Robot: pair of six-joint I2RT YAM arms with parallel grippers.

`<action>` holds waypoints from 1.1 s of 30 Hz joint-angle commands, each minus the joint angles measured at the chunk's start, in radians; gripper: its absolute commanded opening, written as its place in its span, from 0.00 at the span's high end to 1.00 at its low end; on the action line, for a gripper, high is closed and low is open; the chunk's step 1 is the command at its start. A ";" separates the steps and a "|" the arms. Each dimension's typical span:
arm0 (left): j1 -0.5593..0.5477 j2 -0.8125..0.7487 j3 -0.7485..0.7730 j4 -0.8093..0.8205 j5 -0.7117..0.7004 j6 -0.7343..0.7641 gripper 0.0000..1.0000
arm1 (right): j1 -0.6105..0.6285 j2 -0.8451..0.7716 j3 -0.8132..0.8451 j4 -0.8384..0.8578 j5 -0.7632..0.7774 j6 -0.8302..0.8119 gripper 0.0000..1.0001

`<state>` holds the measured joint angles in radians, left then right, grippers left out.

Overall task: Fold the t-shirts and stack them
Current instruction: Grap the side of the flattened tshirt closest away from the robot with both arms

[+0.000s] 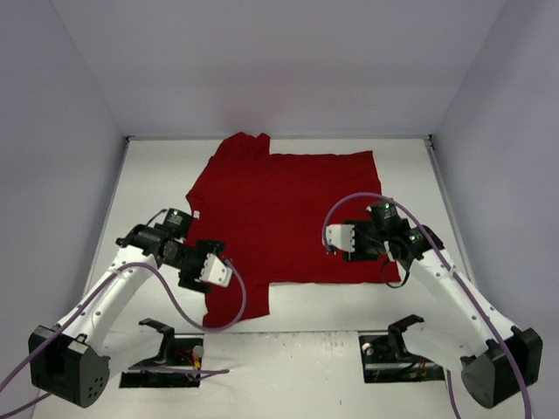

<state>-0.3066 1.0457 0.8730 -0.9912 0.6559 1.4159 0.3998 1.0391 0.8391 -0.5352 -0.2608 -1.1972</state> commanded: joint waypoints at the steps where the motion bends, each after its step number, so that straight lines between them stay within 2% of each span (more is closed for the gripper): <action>1: -0.070 0.039 0.004 -0.162 0.069 0.206 0.31 | 0.056 0.040 -0.018 0.080 -0.242 -0.087 0.53; 6: -0.172 -0.022 -0.094 -0.206 0.016 0.433 0.34 | 0.100 0.184 0.028 0.144 -0.237 -0.045 0.53; 9: -0.224 -0.023 -0.134 -0.201 -0.002 0.578 0.35 | 0.099 0.200 0.002 0.154 -0.218 -0.083 0.53; 10: -0.239 0.004 -0.126 -0.184 0.001 0.575 0.35 | 0.099 0.197 -0.014 0.164 -0.208 -0.092 0.53; 12: -0.304 0.063 -0.070 -0.119 0.025 0.391 0.34 | 0.096 0.176 -0.052 0.175 -0.179 -0.068 0.53; 16: -0.366 0.201 0.062 -0.117 0.095 0.193 0.36 | 0.075 0.076 -0.130 0.191 -0.132 -0.038 0.55; 19: -0.394 0.187 0.023 -0.116 0.089 0.220 0.40 | 0.068 0.014 -0.177 0.192 -0.100 -0.063 0.57; 22: -0.404 0.140 -0.070 -0.105 0.026 0.360 0.45 | 0.062 -0.003 -0.212 0.190 -0.031 -0.090 0.60; 25: -0.403 0.171 -0.068 -0.076 -0.003 0.324 0.45 | 0.047 0.015 -0.209 0.192 0.005 -0.071 0.60; 30: -0.374 0.198 -0.042 -0.057 -0.032 0.261 0.45 | -0.077 0.012 -0.238 0.187 0.044 -0.171 0.64; 33: -0.283 0.157 -0.077 -0.046 -0.069 0.283 0.47 | -0.199 0.015 -0.258 0.167 0.036 -0.322 0.68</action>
<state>-0.6806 1.2520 0.7925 -1.0368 0.6231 1.6829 0.3300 1.0527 0.6043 -0.3556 -0.2562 -1.3282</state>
